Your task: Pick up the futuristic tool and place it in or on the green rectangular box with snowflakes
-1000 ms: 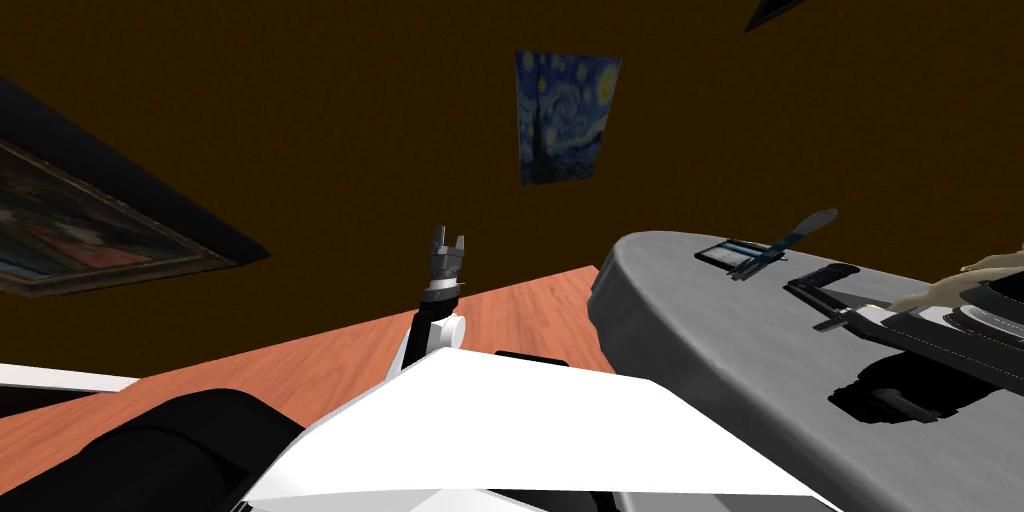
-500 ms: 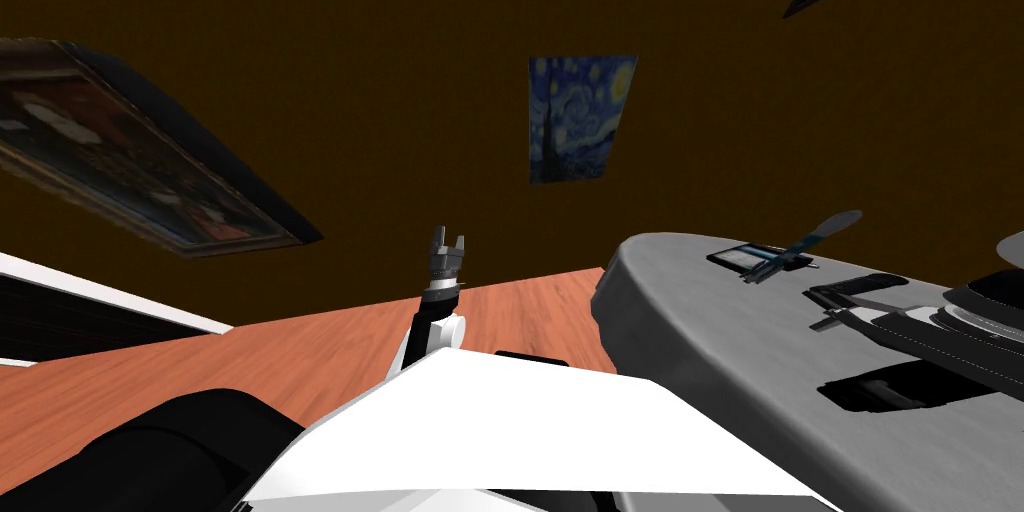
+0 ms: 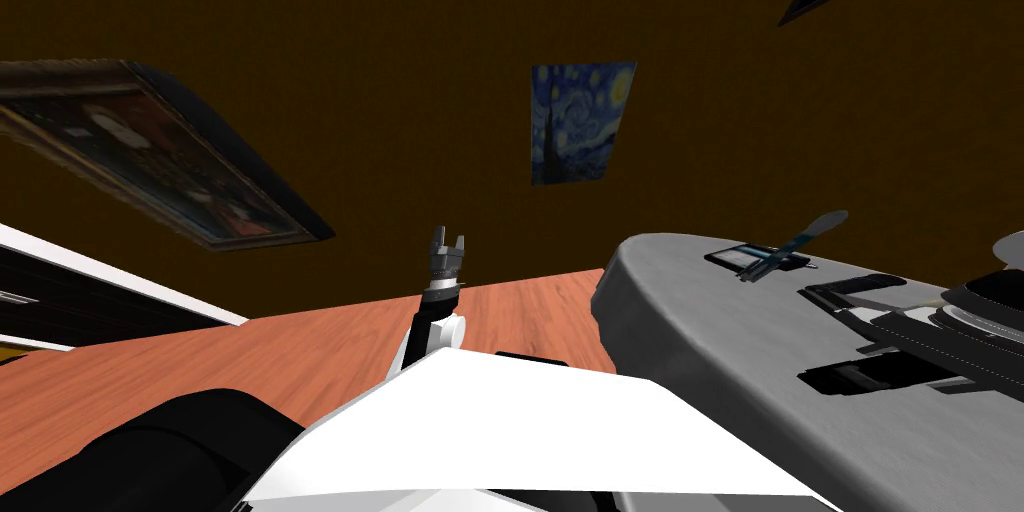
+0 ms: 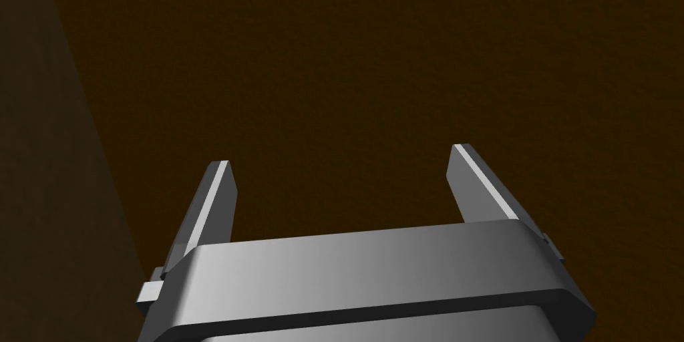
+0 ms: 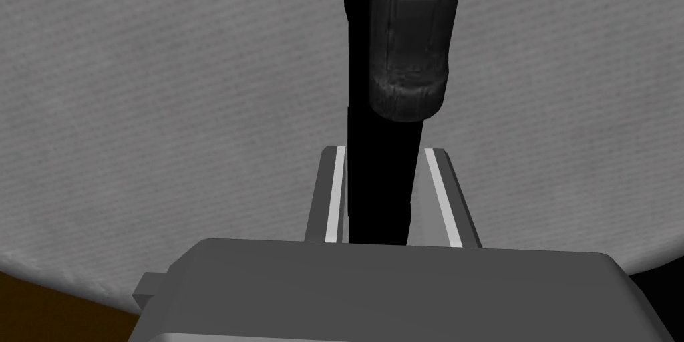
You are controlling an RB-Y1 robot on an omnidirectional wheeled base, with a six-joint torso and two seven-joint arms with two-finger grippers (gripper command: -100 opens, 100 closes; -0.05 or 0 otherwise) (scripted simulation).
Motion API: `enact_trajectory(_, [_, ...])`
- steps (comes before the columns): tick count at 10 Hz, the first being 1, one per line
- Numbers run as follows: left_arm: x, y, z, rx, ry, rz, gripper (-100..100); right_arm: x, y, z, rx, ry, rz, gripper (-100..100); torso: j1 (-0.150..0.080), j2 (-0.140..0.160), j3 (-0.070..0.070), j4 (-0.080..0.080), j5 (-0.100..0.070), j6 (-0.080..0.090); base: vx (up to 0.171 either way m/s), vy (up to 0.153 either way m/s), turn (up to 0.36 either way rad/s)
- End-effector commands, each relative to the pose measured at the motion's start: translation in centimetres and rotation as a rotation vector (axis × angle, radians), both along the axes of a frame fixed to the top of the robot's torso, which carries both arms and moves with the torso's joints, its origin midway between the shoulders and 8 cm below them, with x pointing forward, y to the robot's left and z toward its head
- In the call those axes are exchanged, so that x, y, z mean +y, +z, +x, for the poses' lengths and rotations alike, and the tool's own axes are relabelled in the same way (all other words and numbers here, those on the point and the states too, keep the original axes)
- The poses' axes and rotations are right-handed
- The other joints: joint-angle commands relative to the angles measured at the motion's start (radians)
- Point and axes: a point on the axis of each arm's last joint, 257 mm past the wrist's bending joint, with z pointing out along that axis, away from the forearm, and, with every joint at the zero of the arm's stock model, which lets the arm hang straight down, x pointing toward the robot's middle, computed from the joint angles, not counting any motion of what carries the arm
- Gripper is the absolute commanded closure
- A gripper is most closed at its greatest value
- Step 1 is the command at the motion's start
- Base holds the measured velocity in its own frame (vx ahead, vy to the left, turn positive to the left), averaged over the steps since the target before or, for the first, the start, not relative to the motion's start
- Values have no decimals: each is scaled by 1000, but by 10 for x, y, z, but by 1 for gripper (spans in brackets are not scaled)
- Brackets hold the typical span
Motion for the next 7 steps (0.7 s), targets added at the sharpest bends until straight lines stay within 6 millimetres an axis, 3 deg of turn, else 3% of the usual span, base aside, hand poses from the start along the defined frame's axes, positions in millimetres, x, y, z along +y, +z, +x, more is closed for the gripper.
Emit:
enact_trajectory(1, [0,0,0,0,0,0,0,0,0,0,0,0,0,100,0,0,0,0,0,0,0,0,0])
enact_trajectory(2, [0,0,0,0,0,0,0,0,0,0,0,0,0,100,0,0,0,0,0,0,0,0,0])
enact_trajectory(3, [0,0,0,0,0,0,0,0,0,0,0,0,0,0,0,0,0,0,0,0,0,0,0])
enact_trajectory(4, [0,0,0,0,0,0,0,0,2,0,-1,30,5,100,0,0,0,0,0,0,116,4,-326])
enact_trajectory(7, [0,0,0,0,0,0,0,0,4,-1,3,70,6,100,2,-9,-5,-2,1,0,145,27,-156])
